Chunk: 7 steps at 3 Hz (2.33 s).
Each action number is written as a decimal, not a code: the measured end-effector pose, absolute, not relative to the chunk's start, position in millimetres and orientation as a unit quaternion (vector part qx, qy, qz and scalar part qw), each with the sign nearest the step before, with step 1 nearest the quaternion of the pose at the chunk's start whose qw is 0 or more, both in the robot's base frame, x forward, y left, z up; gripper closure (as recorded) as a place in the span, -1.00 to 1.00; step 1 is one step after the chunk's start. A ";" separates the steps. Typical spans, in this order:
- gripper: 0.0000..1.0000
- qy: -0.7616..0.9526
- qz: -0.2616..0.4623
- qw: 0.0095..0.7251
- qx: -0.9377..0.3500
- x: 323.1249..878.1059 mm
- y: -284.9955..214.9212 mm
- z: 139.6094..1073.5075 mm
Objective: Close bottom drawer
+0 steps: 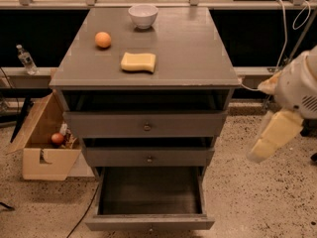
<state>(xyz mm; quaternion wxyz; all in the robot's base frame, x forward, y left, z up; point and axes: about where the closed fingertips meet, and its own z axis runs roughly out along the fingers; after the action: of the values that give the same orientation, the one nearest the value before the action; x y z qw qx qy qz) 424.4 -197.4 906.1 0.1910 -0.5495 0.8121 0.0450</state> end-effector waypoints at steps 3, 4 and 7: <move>-1.00 0.828 0.103 0.221 -0.505 423.7 -171.8 821.0; -1.00 0.825 0.105 0.222 -0.509 438.6 -164.1 763.1; -1.00 0.820 0.156 0.209 -0.509 461.8 -137.7 638.9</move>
Offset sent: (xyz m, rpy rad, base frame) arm -0.0071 0.0176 -0.0523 0.1294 0.0396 -0.0628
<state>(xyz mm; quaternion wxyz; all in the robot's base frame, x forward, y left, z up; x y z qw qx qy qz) 461.8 -137.7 638.9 0.2095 -0.5091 0.8201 0.1560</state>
